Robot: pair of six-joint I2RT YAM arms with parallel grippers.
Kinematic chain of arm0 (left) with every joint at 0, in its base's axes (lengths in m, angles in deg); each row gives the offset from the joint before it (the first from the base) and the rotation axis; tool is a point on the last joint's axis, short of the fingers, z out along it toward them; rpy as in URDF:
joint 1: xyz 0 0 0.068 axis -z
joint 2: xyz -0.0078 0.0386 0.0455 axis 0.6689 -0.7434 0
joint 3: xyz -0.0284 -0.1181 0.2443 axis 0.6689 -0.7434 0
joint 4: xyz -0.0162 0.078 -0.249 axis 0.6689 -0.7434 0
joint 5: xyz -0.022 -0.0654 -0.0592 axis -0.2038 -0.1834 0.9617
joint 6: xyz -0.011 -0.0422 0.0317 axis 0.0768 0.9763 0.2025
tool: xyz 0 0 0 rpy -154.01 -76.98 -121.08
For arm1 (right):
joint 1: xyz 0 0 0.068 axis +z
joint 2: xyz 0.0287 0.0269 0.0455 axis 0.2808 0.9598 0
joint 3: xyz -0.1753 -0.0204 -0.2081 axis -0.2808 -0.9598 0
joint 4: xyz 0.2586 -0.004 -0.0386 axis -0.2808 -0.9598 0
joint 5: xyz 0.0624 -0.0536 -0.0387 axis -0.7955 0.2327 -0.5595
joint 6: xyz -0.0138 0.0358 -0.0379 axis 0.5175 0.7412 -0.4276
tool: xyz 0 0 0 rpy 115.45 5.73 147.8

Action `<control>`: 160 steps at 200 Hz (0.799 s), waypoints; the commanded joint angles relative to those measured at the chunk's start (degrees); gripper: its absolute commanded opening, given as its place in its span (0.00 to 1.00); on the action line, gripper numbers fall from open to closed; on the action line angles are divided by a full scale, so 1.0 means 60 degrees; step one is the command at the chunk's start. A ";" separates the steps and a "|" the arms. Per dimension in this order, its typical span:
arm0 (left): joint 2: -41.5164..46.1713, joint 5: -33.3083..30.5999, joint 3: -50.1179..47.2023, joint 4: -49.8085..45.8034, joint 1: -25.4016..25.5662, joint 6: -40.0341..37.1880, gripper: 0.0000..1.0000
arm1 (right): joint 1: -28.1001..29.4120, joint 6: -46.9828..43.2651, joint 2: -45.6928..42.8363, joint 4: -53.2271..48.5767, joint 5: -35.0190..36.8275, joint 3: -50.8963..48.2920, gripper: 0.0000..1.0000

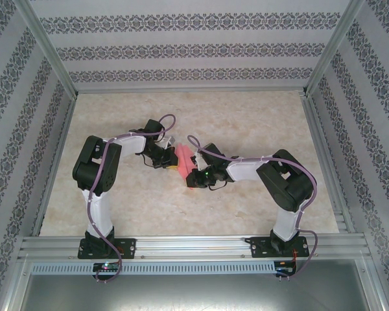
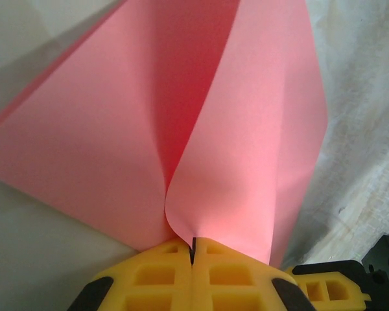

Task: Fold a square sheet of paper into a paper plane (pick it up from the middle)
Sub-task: Fourth fold the wing at the center of the table.

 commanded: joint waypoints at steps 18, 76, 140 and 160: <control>-0.0421 -0.0910 0.0164 -0.0462 0.0017 -0.0339 0.05 | 0.0188 -0.0333 0.0357 -0.1336 0.0584 0.0027 0.13; -0.0107 -0.0868 0.0258 -0.0522 0.0017 -0.0291 0.14 | 0.0207 -0.0300 0.0588 -0.1711 0.0835 0.0130 0.12; 0.0704 -0.1653 0.1100 -0.1424 0.0017 -0.0469 0.25 | 0.0284 -0.0418 0.0706 -0.1858 0.0957 0.0131 0.10; 0.1005 -0.1852 0.1301 -0.1667 0.0032 -0.0443 0.27 | 0.0307 -0.0376 0.0699 -0.1813 0.0954 0.0099 0.10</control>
